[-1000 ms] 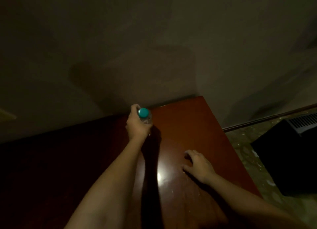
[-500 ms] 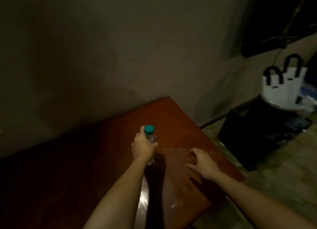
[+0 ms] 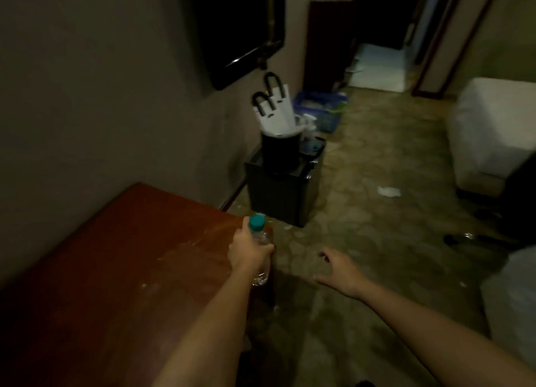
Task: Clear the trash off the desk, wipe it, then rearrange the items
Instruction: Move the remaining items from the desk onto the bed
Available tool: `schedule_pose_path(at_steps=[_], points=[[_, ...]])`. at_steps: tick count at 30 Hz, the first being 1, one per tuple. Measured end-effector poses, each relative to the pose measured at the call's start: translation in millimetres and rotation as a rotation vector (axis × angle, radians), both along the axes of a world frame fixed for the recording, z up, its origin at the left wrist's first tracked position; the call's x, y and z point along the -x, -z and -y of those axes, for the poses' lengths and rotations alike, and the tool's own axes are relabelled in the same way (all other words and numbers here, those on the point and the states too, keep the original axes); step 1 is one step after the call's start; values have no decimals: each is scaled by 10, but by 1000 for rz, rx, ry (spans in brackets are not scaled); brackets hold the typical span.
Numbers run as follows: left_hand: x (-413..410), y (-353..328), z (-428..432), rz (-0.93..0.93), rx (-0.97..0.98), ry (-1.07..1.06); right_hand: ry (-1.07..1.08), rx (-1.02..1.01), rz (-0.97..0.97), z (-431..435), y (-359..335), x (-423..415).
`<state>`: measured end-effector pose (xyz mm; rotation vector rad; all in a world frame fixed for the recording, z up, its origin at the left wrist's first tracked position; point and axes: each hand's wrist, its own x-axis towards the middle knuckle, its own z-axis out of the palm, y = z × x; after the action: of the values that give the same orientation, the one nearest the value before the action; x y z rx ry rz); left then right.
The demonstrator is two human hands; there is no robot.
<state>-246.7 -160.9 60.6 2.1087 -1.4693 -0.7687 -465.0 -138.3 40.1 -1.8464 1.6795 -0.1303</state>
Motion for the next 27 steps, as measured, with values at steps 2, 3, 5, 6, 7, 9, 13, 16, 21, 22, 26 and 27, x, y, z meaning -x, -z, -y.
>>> schedule_pose_path(at_steps=[2,3,5,6,7,9,13,16,21,22,26,27], points=[[464,2,57,19,-6,85,91,-4,-7,-119,-38,434],[707,10,65,28,-15,131,140,-8,-7,-189,-48,657],[1316,36,74,35,-31,249,256,-14,-14,-371,-56,1215],[1625,36,59,31,-35,305,309,-15,-23,-478,-60,1494],[1946,47,43,26,-39,359,364,-23,-30,-592,-51,1788],[2575,43,-27,16,-70,460,468,-34,-15,-842,-36,2353],[3786,108,-154,-61,-154,609,650,-53,29,-1368,-8,3363],[4663,153,-335,-67,-173,785,769,-51,23,-1773,25,4012],[5853,205,-666,3,-170,1062,1040,-84,38,-2366,89,4796],[6073,216,-716,11,-186,1104,1092,-98,40,-2457,98,4920],[6965,328,-900,79,-230,1321,1248,-123,86,-2798,228,5383],[7205,358,-945,109,-208,1389,1290,-115,90,-2877,270,5509]])
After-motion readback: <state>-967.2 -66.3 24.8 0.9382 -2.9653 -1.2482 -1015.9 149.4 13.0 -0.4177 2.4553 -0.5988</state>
